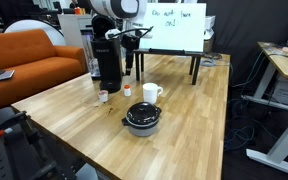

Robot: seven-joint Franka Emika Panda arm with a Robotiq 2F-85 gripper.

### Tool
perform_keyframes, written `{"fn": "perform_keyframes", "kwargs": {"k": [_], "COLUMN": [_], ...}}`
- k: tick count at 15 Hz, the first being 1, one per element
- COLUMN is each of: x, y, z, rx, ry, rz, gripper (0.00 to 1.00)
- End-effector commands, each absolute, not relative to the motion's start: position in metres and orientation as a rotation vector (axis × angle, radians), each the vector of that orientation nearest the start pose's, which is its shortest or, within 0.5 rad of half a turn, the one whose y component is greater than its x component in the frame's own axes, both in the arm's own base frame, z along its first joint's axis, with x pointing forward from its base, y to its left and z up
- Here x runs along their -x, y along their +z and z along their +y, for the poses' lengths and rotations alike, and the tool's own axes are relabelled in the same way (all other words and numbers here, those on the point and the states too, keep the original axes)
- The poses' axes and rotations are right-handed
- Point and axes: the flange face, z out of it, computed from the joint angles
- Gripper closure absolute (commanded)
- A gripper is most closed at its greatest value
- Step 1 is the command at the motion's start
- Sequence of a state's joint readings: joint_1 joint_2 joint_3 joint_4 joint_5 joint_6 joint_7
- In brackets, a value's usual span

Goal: Get the small orange and white bottle near the coffee maker and put it in the white mug

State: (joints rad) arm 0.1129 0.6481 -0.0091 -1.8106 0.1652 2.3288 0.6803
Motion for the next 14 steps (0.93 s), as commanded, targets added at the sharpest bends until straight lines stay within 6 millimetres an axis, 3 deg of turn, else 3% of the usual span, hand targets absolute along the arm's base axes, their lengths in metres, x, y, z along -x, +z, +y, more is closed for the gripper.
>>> {"fn": "perform_keyframes", "kwargs": {"k": [1,4,8,12,14], "x": [-0.633,-0.639,-0.659,-0.661,-0.657], "y": [0.172,0.177,0.178,0.159,0.149], "z": [0.069,0.067,0.06,0.058,0.067], "rx": [2.898,2.878,2.646,2.61,2.614], "ry": [0.248,0.208,0.103,0.045,0.071], "rz": [1.053,1.071,1.266,1.411,1.43], "gripper": [0.0,0.0,0.0,0.0,0.0]}}
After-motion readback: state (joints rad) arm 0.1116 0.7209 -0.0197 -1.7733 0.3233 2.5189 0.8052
